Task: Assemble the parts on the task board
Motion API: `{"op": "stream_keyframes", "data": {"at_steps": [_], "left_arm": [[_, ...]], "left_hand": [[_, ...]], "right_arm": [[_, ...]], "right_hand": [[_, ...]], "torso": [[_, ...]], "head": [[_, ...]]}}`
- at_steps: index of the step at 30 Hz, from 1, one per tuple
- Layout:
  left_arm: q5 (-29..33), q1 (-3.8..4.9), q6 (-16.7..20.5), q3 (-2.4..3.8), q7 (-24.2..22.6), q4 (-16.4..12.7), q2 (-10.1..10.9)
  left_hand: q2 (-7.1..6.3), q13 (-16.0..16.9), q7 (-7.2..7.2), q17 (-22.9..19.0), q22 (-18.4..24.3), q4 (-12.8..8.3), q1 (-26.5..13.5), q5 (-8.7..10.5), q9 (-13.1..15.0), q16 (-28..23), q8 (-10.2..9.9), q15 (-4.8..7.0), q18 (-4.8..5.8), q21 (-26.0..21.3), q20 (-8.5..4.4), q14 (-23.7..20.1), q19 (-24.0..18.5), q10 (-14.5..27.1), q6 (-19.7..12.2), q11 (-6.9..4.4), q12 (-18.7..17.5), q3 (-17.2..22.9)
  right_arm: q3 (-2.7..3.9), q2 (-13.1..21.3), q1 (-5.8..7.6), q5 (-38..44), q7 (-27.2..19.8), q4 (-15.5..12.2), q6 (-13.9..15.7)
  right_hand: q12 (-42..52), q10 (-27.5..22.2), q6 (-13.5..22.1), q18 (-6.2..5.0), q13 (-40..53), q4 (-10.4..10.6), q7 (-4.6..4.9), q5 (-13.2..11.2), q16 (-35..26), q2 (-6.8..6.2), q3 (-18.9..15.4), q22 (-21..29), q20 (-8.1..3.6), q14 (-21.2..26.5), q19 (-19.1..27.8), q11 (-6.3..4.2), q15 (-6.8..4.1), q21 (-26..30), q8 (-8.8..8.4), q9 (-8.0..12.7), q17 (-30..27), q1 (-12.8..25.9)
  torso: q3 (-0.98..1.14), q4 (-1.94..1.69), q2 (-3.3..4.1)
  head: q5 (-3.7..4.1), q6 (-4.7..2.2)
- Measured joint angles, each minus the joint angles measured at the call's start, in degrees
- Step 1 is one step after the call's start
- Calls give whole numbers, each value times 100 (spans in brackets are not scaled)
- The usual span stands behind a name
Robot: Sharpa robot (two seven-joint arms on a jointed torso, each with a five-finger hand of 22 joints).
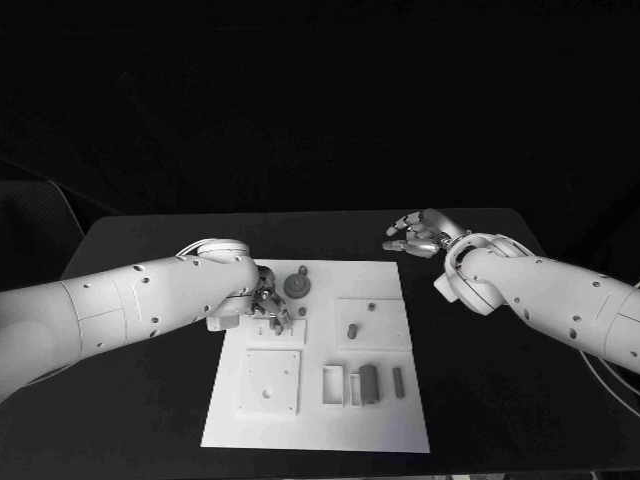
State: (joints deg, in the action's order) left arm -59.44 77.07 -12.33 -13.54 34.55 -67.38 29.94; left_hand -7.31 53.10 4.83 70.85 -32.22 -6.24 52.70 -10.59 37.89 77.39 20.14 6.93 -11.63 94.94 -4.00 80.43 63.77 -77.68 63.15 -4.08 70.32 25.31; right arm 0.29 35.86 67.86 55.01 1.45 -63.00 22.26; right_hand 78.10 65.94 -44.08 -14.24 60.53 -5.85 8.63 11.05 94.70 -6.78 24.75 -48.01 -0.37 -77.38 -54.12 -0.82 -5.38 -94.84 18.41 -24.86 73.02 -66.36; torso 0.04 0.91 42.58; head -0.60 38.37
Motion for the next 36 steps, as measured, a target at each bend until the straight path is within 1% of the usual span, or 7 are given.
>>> {"op": "stream_keyframes", "data": {"at_steps": [9,11,17,20,25,31,36], "left_arm": [[-16,-1,4,-1,0,48,-23],[-18,-2,2,-1,-2,51,-30],[-21,-6,1,1,-15,58,-38],[-14,-6,2,2,-30,65,-46],[-10,-7,6,-1,-48,76,-54],[31,-12,51,-3,-69,74,-38],[148,-17,132,-5,-87,57,7]], "left_hand": [[25,0,-3,-1,0,28,-26,-5,0,0,0,0,0,0,1,0,0,1,-12,1,0,-1],[49,0,-4,-1,4,9,-1,-69,0,0,0,0,0,0,1,0,0,8,-13,8,0,28],[104,0,16,-12,7,-83,324,-178,-20,27,-2,-1,5,0,-21,0,23,12,-36,12,2,243],[134,0,39,-13,6,-105,488,-212,-30,50,1,-13,54,0,-30,-6,33,5,-60,7,29,323],[77,-1,61,-12,6,-82,564,-270,-32,79,46,-22,68,0,-30,0,33,-6,-52,-3,54,363],[-13,-1,145,-12,-19,-34,678,-351,-24,129,203,-34,116,0,-41,8,45,-16,8,6,63,411],[-129,-6,10,-12,-42,29,794,-388,-24,161,338,-8,152,0,-49,56,94,-32,180,11,90,474]], "right_arm": [[0,-6,0,0,0,2,-7],[0,-8,-1,-1,0,2,-9],[0,-12,-1,-1,0,2,-17],[0,-14,-1,-2,0,2,-23],[0,-13,-1,-4,2,2,-32],[0,-11,-1,-4,3,2,-38],[0,-4,-1,-5,4,2,-40]], "right_hand": [[0,0,-1,0,0,0,-1,0,0,0,0,0,0,0,0,0,0,0,0,0,0,0],[0,0,-1,0,0,0,-1,0,0,0,0,0,0,0,0,0,0,0,0,0,0,0],[0,0,-2,0,0,0,-2,0,0,23,0,0,0,0,0,0,0,0,0,0,0,23],[0,0,-2,0,-1,0,-2,0,0,23,0,0,0,0,0,0,0,0,0,0,0,23],[0,0,-3,0,-5,16,-3,0,0,23,-16,0,0,0,0,0,0,0,0,0,0,23],[0,1,-11,0,-5,16,-10,0,0,23,-16,-1,0,0,0,1,0,0,0,0,2,23],[0,1,-11,0,-4,16,-11,0,0,23,-16,0,0,0,0,1,0,0,0,0,4,23]], "torso": [[-2,0,1],[-2,0,1],[-2,0,0],[-2,-1,0],[-1,-1,0],[2,0,-1],[2,-1,-1]], "head": [[2,0],[2,0],[2,4],[2,7],[2,15],[2,20],[2,24]]}}
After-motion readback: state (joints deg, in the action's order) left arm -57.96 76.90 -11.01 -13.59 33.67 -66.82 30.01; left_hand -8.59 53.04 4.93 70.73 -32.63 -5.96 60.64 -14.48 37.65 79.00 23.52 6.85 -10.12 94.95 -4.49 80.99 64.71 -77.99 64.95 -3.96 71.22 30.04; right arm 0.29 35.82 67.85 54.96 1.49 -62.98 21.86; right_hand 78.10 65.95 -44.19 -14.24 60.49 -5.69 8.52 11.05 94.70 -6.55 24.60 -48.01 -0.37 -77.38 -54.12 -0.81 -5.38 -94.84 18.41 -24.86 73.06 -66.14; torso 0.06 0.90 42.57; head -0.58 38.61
